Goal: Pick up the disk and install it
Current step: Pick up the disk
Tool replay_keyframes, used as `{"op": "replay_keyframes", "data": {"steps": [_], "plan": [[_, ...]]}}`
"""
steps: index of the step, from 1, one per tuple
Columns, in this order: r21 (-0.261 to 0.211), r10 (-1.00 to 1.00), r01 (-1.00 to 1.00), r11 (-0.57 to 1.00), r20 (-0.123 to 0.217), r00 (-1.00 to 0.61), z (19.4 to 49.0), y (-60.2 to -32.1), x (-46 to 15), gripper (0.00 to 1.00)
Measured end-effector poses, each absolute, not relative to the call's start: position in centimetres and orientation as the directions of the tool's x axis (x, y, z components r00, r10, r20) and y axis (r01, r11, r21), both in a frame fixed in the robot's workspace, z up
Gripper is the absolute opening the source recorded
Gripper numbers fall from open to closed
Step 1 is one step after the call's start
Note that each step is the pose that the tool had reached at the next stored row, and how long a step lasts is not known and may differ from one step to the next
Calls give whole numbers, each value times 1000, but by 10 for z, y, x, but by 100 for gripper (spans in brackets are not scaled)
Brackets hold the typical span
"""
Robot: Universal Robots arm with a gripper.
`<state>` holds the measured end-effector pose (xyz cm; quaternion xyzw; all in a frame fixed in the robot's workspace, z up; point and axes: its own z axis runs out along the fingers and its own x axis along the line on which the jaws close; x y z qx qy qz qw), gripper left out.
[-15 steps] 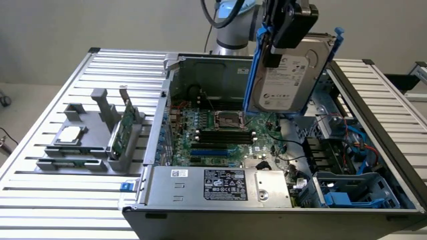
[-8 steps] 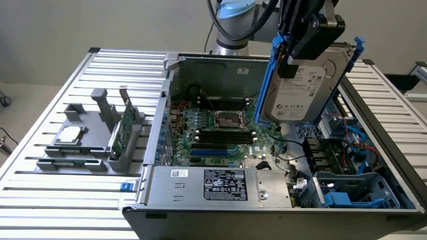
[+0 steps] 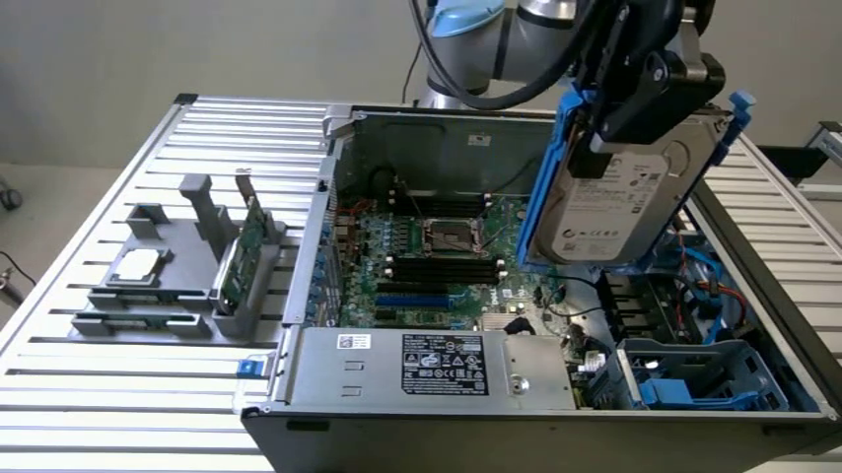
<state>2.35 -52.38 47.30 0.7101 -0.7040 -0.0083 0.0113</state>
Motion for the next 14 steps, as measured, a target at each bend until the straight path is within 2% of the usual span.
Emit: {"op": "replay_keyframes", "data": {"steps": [14], "plan": [[28,-1000,-1000,-9,4,9,473,-570,46,33]]}}
